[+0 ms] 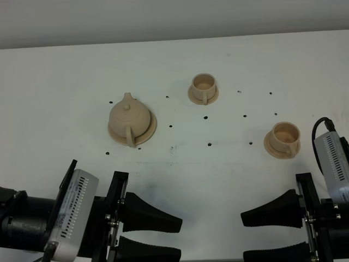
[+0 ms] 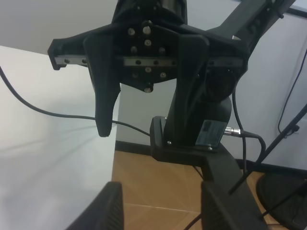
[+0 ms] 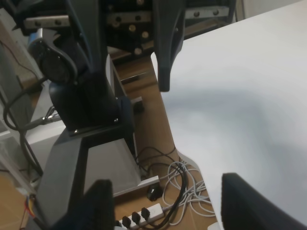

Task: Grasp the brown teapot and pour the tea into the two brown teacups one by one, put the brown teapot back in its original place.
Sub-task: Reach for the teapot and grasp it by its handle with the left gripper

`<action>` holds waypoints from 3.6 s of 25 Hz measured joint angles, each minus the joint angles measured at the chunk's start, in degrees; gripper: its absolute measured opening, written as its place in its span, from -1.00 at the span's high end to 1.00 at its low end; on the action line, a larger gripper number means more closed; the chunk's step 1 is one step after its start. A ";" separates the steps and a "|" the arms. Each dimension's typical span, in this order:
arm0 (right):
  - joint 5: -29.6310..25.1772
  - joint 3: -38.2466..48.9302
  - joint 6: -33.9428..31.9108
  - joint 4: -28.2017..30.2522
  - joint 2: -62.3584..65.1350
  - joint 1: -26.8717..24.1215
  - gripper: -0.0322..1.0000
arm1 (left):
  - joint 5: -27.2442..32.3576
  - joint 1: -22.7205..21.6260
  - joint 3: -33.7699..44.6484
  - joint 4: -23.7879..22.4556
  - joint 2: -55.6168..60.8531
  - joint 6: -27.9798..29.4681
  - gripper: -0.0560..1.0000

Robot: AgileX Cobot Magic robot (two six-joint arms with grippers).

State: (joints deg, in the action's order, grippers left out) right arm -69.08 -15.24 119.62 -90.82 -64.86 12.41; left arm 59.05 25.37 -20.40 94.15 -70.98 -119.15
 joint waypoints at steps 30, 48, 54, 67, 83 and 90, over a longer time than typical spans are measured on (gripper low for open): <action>0.00 0.00 -2.51 1.01 0.00 0.00 0.02 | 1.32 0.00 -1.88 5.45 -0.09 3.04 0.13; 12.53 -9.27 -33.97 8.42 0.05 0.00 0.02 | -13.62 0.00 -27.80 -24.32 -0.29 56.02 0.13; 13.80 -18.26 -54.30 24.50 0.05 0.00 0.02 | -18.62 0.00 -33.10 -43.63 -0.31 75.58 0.13; 13.97 -28.86 -93.67 64.14 0.05 0.00 0.11 | -18.98 0.00 -42.01 -76.49 -5.33 106.35 0.13; 6.44 -28.78 -117.66 89.96 18.64 0.00 0.12 | -11.05 0.00 -62.74 -100.99 -27.99 126.63 0.13; 5.97 -20.79 -116.85 90.82 32.67 0.00 0.12 | -11.26 0.00 -70.01 -103.34 -33.70 131.71 0.13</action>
State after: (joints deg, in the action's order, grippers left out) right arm -63.11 -36.02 2.77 0.00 -32.19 12.41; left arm 47.79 25.37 -90.41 -9.19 -104.68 12.56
